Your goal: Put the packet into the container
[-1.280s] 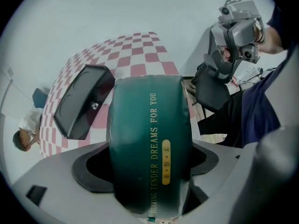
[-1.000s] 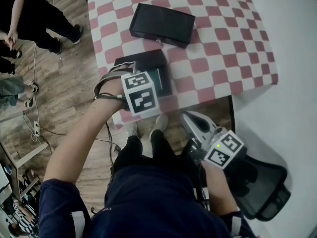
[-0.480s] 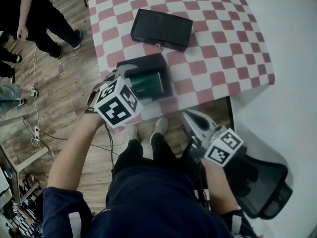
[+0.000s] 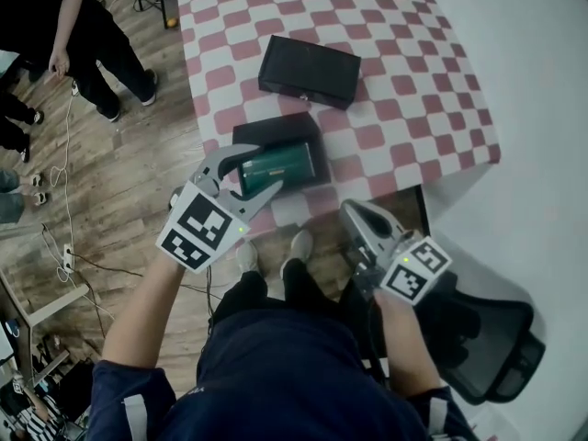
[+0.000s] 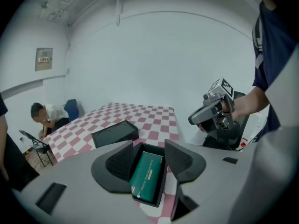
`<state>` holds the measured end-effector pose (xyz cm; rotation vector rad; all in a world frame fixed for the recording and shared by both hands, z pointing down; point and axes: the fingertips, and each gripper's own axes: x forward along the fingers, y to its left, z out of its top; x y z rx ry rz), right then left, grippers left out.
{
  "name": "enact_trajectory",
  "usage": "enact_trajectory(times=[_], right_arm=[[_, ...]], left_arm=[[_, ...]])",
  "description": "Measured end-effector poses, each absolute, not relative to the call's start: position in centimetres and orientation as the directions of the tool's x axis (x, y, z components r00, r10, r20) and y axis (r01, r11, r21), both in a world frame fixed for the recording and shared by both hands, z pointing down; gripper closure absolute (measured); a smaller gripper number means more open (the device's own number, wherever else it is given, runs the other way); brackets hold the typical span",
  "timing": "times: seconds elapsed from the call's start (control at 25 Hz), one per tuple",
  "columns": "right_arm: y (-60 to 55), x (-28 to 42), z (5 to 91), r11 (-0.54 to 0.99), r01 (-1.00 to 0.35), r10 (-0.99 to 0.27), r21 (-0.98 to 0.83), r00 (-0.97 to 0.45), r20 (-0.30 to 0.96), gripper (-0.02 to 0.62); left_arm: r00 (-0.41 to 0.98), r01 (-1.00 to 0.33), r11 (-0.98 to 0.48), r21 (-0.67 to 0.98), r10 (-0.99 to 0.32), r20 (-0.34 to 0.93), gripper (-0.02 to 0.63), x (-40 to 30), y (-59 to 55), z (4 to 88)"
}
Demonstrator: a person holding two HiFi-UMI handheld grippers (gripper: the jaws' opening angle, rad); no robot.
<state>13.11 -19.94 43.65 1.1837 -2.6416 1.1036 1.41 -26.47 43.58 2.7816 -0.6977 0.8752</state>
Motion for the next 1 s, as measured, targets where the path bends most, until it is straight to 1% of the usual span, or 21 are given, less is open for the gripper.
enact_trajectory(times=[0.24, 0.44, 0.64, 0.84, 1.0], right_arm=[[-19.6, 12.0, 42.0, 0.452, -0.699, -0.672, -0.555, -0.675, 0.304, 0.578], [-19.2, 11.0, 40.7, 0.447, -0.729, -0.706, -0.519, -0.644, 0.296, 0.578], [-18.8, 10.3, 39.1, 0.436, -0.76, -0.746, -0.482, -0.605, 0.279, 0.578], [-18.1, 9.5, 37.8, 0.429, -0.789, -0.779, -0.439, -0.57, 0.263, 0.578], [-17.5, 8.2, 36.8, 0.442, -0.796, -0.784, -0.414, -0.567, 0.252, 0.578]], left_arm=[[0.767, -0.56, -0.824, 0.081, -0.48, 0.425, 0.481, -1.4, -24.3, 40.5], [0.782, -0.59, -0.797, 0.13, -0.524, 0.338, 0.543, -4.1, -22.5, 38.9], [0.792, -0.591, -0.791, 0.158, -0.533, 0.297, 0.563, -6.1, -20.7, 38.2], [0.814, -0.575, -0.786, 0.227, -0.523, 0.251, 0.574, -7.5, -19.0, 37.9], [0.827, -0.56, -0.783, 0.272, -0.511, 0.232, 0.578, -8.4, -18.1, 37.9]])
